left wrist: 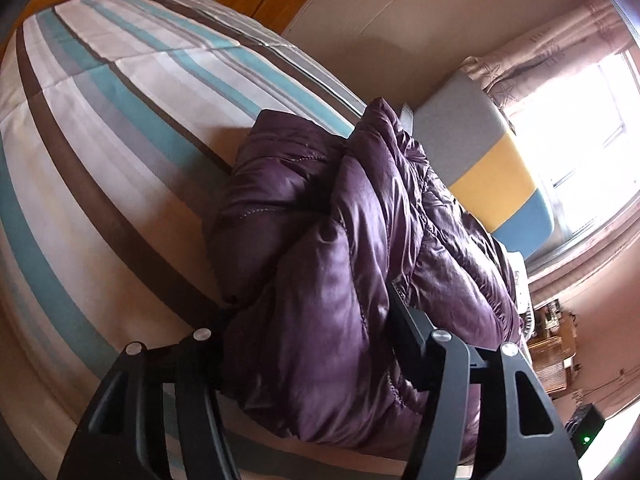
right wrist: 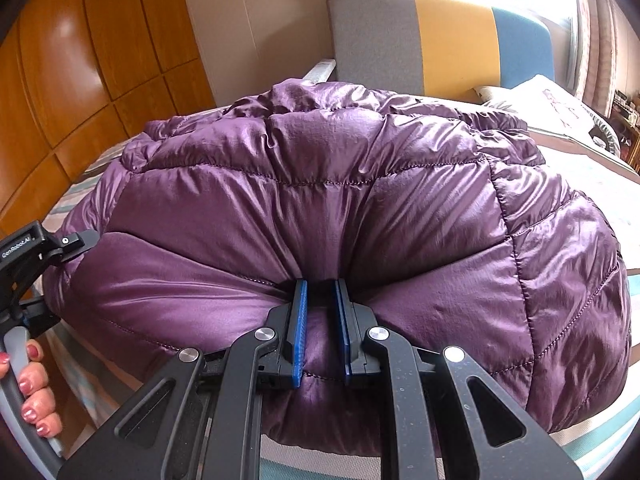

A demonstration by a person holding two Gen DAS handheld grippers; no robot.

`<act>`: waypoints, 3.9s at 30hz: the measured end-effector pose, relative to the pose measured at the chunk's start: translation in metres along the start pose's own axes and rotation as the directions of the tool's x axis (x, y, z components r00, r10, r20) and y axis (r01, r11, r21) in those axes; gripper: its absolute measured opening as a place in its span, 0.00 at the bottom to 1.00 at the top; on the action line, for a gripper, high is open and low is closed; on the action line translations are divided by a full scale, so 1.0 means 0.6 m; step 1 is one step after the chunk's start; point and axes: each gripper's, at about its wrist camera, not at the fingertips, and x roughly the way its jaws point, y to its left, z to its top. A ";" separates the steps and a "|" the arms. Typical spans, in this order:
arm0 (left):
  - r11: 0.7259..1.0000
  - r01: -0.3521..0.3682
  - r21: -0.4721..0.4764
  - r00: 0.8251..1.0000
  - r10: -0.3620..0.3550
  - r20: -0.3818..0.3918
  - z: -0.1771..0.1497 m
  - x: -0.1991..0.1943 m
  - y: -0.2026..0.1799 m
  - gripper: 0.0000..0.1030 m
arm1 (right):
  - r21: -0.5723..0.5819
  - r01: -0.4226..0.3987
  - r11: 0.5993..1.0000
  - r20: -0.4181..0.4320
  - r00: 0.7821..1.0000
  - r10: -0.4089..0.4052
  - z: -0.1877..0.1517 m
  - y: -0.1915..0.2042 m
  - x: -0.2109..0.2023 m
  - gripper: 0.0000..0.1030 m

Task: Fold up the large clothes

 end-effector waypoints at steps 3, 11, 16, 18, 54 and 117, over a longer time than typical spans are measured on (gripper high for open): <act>0.999 0.046 -0.003 0.999 -0.046 0.004 0.016 0.013 0.001 0.76 | 0.003 -0.003 1.000 0.001 1.000 0.003 0.000 -0.001 0.000 0.14; 0.997 0.074 0.026 0.997 -0.075 0.021 0.004 0.023 -0.007 0.69 | 0.006 0.007 1.000 0.006 1.000 -0.007 -0.002 0.001 -0.002 0.14; 0.992 0.124 -0.001 0.992 -0.124 0.018 0.012 0.037 -0.005 0.34 | 0.002 0.003 1.000 0.003 1.000 -0.003 -0.002 0.002 -0.004 0.14; 0.993 0.118 0.026 0.992 -0.119 0.046 0.010 0.023 -0.016 0.27 | 0.003 0.002 1.000 -0.001 1.000 -0.002 -0.002 0.002 -0.004 0.14; 0.790 0.062 0.610 0.922 -0.280 0.269 -0.065 -0.138 -0.343 0.26 | 0.289 0.350 0.891 0.102 0.914 -0.392 0.012 -0.209 -0.106 0.14; 0.749 0.215 0.626 0.973 -0.216 -0.077 -0.129 0.024 -0.390 0.48 | 0.304 0.063 0.951 0.295 0.943 -0.156 0.099 -0.209 -0.238 0.14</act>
